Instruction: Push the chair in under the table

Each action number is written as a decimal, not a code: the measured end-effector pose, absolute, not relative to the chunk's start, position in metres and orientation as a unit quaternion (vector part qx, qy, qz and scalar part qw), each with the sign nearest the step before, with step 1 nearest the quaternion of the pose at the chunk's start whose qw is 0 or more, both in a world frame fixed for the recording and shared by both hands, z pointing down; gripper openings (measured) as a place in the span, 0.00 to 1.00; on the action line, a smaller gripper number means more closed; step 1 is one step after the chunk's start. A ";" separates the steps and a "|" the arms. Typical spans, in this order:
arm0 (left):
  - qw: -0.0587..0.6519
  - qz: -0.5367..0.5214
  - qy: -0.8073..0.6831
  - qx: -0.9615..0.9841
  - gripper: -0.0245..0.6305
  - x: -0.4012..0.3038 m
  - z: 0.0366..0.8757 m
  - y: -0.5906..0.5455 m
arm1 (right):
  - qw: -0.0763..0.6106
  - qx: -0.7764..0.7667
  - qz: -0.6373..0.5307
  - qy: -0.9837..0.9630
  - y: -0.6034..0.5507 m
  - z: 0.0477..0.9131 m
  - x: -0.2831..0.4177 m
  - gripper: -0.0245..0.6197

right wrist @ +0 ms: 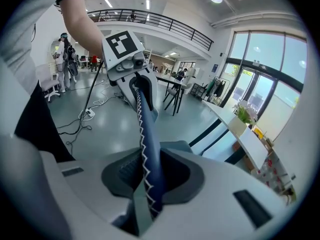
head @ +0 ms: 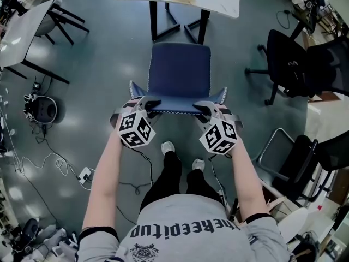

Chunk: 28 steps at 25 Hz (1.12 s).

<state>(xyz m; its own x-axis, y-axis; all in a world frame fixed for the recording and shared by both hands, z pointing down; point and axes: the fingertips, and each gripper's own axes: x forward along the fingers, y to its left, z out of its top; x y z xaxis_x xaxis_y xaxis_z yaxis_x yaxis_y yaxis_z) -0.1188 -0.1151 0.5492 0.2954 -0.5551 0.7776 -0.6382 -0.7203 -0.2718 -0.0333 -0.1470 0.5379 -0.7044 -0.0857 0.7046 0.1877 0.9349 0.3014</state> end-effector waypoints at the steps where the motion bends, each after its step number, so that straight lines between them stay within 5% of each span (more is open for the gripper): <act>1: 0.043 0.463 -0.370 0.804 0.22 -0.122 0.549 -0.118 | 0.384 -0.026 -0.177 -0.906 -0.150 0.538 -0.036 0.17; 28: 0.004 0.458 -0.341 0.821 0.21 -0.208 0.544 -0.186 | 0.385 0.018 -0.163 -0.908 -0.210 0.534 -0.121 0.17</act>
